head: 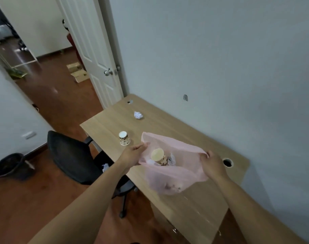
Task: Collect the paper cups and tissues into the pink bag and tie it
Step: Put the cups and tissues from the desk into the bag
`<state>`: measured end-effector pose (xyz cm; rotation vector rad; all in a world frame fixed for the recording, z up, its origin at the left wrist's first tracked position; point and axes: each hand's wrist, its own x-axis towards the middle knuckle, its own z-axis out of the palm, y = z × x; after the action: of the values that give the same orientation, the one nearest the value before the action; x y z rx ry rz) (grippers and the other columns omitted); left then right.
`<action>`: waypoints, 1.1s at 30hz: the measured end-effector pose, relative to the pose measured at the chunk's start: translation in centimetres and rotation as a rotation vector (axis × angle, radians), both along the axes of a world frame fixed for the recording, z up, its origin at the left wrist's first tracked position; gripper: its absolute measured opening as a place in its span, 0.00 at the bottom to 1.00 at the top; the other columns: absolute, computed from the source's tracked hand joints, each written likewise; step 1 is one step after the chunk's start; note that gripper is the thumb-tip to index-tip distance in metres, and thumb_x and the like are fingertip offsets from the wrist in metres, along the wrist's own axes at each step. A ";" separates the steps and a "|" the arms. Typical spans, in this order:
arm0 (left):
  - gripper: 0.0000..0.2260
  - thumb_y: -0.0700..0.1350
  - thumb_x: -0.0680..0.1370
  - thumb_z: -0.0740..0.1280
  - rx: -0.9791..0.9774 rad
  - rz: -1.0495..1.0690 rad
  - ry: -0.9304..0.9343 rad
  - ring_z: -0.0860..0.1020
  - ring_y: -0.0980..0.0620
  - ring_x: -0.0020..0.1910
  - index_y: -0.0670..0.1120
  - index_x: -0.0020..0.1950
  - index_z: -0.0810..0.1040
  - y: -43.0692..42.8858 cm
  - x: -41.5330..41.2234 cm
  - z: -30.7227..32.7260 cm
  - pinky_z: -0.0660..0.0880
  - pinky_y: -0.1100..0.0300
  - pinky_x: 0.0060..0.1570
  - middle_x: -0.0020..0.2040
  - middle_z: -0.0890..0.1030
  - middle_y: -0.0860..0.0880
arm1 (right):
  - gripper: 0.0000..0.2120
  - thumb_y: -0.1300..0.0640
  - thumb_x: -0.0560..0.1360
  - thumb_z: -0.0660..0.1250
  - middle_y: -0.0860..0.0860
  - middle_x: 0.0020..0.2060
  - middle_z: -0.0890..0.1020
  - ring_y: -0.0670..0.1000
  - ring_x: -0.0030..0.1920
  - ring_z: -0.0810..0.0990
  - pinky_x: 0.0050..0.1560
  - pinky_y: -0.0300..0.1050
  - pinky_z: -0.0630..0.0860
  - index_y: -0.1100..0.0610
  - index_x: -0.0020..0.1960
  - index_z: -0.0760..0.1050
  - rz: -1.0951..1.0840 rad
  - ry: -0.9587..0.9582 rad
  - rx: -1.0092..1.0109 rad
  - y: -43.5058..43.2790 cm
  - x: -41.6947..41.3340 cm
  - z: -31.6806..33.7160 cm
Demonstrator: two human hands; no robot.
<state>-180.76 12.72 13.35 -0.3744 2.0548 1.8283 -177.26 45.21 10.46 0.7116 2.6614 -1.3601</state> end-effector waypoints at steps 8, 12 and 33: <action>0.18 0.43 0.88 0.65 0.006 -0.085 -0.026 0.84 0.49 0.52 0.58 0.75 0.81 -2.8 -5.2 -3.8 0.81 0.45 0.65 0.68 0.86 0.53 | 0.39 0.47 0.82 0.71 0.61 0.78 0.63 0.65 0.78 0.67 0.73 0.63 0.71 0.58 0.85 0.56 0.160 -0.088 0.312 -4.3 -6.1 -1.6; 0.19 0.42 0.87 0.63 0.077 -0.238 -0.031 0.84 0.46 0.62 0.60 0.74 0.81 -4.6 -9.5 -4.4 0.79 0.45 0.69 0.70 0.85 0.51 | 0.42 0.40 0.81 0.69 0.57 0.81 0.61 0.62 0.81 0.61 0.80 0.64 0.62 0.52 0.86 0.52 0.290 -0.046 0.524 -8.4 -10.0 -2.2; 0.24 0.45 0.74 0.59 0.114 -0.601 -0.247 0.81 0.53 0.45 0.47 0.63 0.89 -16.9 -26.0 -8.8 0.76 0.64 0.45 0.47 0.84 0.47 | 0.37 0.43 0.83 0.68 0.52 0.73 0.80 0.57 0.82 0.68 0.78 0.84 0.35 0.43 0.87 0.56 0.592 -0.459 1.028 -20.4 -26.1 -7.4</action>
<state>-206.74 -4.20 4.57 0.0518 1.6490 1.4375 -203.38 24.79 3.02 0.1612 2.6635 0.3280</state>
